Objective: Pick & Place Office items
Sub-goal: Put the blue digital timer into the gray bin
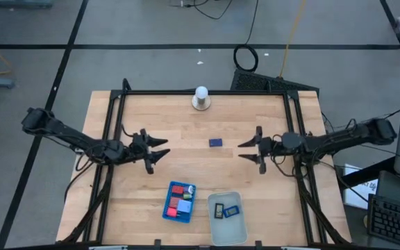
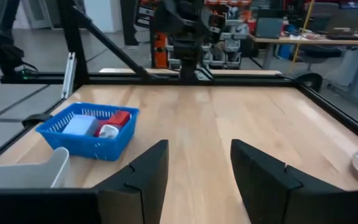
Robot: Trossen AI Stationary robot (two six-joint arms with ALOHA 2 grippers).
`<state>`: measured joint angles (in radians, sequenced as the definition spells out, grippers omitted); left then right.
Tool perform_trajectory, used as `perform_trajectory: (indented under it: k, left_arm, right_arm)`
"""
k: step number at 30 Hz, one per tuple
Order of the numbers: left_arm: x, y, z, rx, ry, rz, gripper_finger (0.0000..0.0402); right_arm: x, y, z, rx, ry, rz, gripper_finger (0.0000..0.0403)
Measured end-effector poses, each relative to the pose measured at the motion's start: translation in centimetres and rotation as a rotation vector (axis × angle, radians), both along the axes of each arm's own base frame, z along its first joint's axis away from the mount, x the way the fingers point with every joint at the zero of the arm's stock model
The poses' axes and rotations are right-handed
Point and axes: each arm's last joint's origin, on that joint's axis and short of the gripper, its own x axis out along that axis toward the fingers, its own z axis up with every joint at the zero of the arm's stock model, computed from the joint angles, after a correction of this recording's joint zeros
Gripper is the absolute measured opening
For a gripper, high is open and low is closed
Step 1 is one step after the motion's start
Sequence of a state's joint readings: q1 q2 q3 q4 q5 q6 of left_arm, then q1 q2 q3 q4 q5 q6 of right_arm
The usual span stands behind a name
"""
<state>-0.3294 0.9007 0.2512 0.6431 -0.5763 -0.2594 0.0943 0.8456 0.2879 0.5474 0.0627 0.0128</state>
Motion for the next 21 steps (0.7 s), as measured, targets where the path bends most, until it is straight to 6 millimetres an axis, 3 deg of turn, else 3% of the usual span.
perform_trajectory:
  k: [14,21]
  left_arm:
    - [2.5,-0.1,-2.3,0.133,0.057,0.009,0.0212]
    - [4.9,-0.4,-1.9,0.12,0.036,-0.043,0.0212]
  right_arm:
    - [-3.5,-2.0,-0.3,0.005,-0.072,-0.103,0.0164]
    - [-4.7,-2.2,0.1,-0.012,-0.091,-0.12,0.0164]
